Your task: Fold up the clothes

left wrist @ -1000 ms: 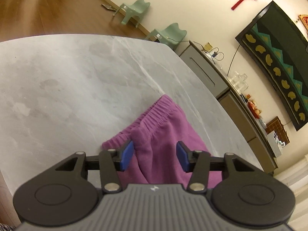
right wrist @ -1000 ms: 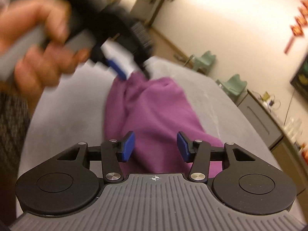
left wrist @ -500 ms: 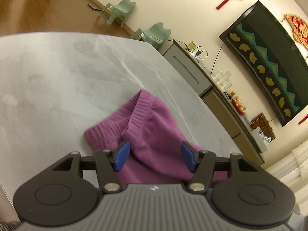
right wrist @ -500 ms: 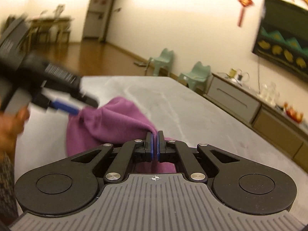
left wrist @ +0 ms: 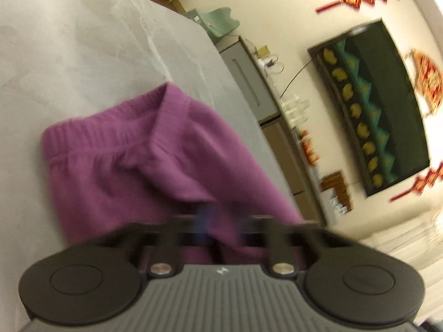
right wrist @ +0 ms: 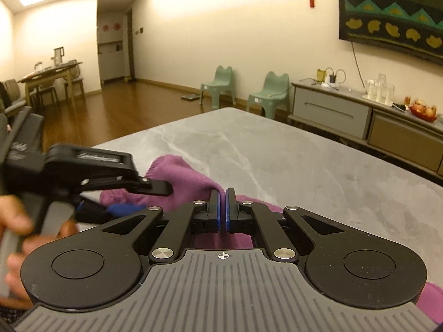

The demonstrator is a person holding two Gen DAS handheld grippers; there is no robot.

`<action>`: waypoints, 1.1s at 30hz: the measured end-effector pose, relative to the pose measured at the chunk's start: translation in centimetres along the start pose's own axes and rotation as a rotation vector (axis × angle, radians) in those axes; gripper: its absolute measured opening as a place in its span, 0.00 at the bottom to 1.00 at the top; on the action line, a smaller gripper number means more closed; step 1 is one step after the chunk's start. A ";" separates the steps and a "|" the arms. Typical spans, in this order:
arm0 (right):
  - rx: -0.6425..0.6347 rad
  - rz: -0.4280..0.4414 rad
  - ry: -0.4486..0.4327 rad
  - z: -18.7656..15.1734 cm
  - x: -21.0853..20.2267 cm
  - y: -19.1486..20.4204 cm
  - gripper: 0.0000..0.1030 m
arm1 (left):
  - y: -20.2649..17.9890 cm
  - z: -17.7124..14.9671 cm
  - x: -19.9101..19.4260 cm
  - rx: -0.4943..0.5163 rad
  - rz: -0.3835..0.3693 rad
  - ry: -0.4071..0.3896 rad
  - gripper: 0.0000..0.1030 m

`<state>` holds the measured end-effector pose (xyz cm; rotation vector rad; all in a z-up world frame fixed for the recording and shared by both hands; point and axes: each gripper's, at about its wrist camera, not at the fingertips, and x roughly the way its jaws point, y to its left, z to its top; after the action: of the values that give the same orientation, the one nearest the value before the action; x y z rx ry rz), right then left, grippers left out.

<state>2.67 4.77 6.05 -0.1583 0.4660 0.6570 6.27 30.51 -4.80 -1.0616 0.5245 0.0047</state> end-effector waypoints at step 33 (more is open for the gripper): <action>0.053 -0.330 0.399 -8.8 -5.2 -9.2 0.32 | 2.8 1.3 -0.6 0.303 0.439 -0.010 0.11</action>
<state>1.60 -7.84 0.66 -0.3119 0.8201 0.2860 5.54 33.14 -6.34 -0.6362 0.7167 0.3082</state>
